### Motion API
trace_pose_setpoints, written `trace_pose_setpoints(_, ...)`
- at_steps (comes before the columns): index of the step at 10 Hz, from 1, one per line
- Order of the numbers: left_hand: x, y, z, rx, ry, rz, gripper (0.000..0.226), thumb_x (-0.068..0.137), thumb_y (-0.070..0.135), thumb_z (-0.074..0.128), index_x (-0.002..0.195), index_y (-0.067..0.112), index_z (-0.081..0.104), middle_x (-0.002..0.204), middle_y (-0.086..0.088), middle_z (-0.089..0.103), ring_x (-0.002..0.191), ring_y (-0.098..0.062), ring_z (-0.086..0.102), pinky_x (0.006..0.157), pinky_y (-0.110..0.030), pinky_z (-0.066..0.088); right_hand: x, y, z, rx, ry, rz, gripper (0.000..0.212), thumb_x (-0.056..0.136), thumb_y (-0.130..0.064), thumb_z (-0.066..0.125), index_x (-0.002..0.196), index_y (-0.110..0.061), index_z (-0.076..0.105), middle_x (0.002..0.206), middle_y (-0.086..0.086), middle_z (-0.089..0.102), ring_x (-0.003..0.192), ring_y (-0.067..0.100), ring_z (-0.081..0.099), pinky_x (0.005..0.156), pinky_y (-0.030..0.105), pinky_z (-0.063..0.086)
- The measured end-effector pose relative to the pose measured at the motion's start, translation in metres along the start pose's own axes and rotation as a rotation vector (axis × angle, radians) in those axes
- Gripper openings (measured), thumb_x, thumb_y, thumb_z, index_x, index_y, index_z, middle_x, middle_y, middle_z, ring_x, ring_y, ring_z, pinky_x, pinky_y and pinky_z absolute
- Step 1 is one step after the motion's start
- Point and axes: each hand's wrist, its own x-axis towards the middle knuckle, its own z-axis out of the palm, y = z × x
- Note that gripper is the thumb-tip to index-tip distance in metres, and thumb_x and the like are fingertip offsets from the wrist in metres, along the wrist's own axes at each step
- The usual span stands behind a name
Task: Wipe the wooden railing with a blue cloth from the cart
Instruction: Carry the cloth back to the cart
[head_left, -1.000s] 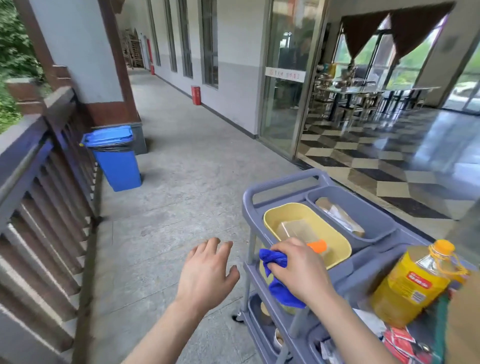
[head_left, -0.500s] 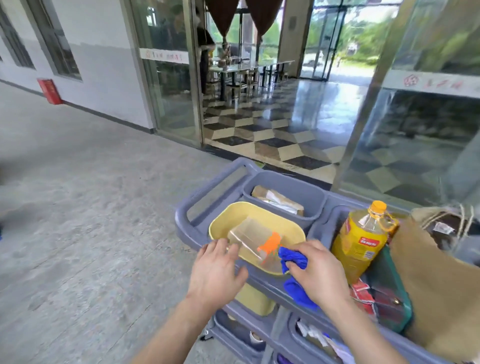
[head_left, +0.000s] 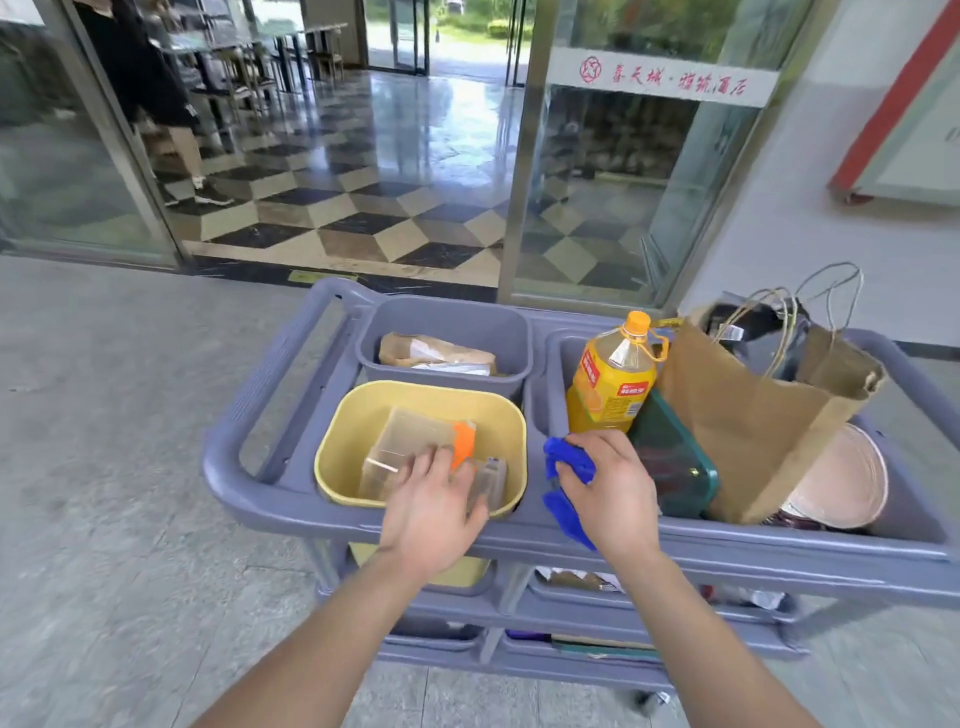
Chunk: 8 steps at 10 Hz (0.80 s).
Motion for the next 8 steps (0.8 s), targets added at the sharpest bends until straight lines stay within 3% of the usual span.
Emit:
trace_pose_setpoints(1, 0.017, 0.008, 0.019, 0.008, -0.024, 0.028, 0.046, 0.092, 0.045, 0.04, 0.113, 0.014, 0.066, 0.121, -0.015, 0.061, 0.115, -0.037, 0.056, 0.102, -0.05, 0.047, 0.007, 0.002, 0.016, 0.023, 0.03, 0.022, 0.03, 0.08, -0.02, 0.069, 0.11, -0.018, 0.066, 0.113, -0.001, 0.057, 0.094, 0.02, 0.061, 0.071, 0.027, 0.046)
trace_pose_setpoints(2, 0.024, 0.014, 0.036, 0.028, -0.069, -0.012, 0.045, 0.095, 0.047, 0.042, 0.121, 0.017, 0.063, 0.131, -0.015, 0.057, 0.121, -0.039, 0.051, 0.106, -0.053, 0.04, 0.006, 0.007, 0.039, 0.02, -0.006, -0.019, 0.042, 0.081, -0.033, 0.071, 0.118, -0.017, 0.061, 0.121, 0.003, 0.054, 0.103, 0.024, 0.055, 0.087, 0.037, 0.05)
trace_pose_setpoints(3, 0.026, 0.012, 0.046, 0.02, -0.093, -0.068, 0.048, 0.092, 0.053, 0.04, 0.118, 0.021, 0.064, 0.127, -0.013, 0.058, 0.118, -0.037, 0.053, 0.101, -0.054, 0.044, -0.01, 0.019, 0.062, -0.103, -0.109, -0.142, 0.055, 0.086, -0.059, 0.054, 0.128, -0.022, 0.054, 0.136, 0.007, 0.047, 0.118, 0.029, 0.047, 0.1, 0.04, 0.042)
trace_pose_setpoints(4, 0.028, 0.012, 0.045, 0.01, -0.133, -0.106, 0.052, 0.087, 0.053, 0.031, 0.112, 0.022, 0.064, 0.122, -0.008, 0.056, 0.108, -0.032, 0.058, 0.094, -0.048, 0.049, -0.016, 0.031, 0.07, -0.196, -0.141, -0.174, 0.051, 0.092, -0.059, 0.041, 0.136, -0.032, 0.042, 0.145, 0.002, 0.036, 0.126, 0.028, 0.038, 0.104, 0.041, 0.04)
trace_pose_setpoints(6, 0.029, 0.014, 0.041, -0.016, -0.163, -0.138, 0.045, 0.087, 0.052, 0.037, 0.115, 0.025, 0.061, 0.128, -0.005, 0.052, 0.107, -0.03, 0.058, 0.091, -0.046, 0.052, -0.012, 0.026, 0.066, -0.188, -0.173, -0.163, 0.046, 0.093, -0.05, 0.041, 0.134, -0.029, 0.04, 0.14, 0.003, 0.038, 0.125, 0.029, 0.038, 0.104, 0.044, 0.04)
trace_pose_setpoints(8, 0.025, 0.014, 0.038, -0.06, -0.15, -0.143, 0.042, 0.091, 0.042, 0.044, 0.128, 0.024, 0.055, 0.135, -0.008, 0.052, 0.116, -0.032, 0.055, 0.098, -0.046, 0.048, -0.014, 0.022, 0.046, 0.059, -0.233, -0.023, 0.063, 0.088, -0.069, 0.036, 0.141, -0.036, 0.034, 0.151, 0.0, 0.026, 0.135, 0.023, 0.025, 0.11, 0.04, 0.03)
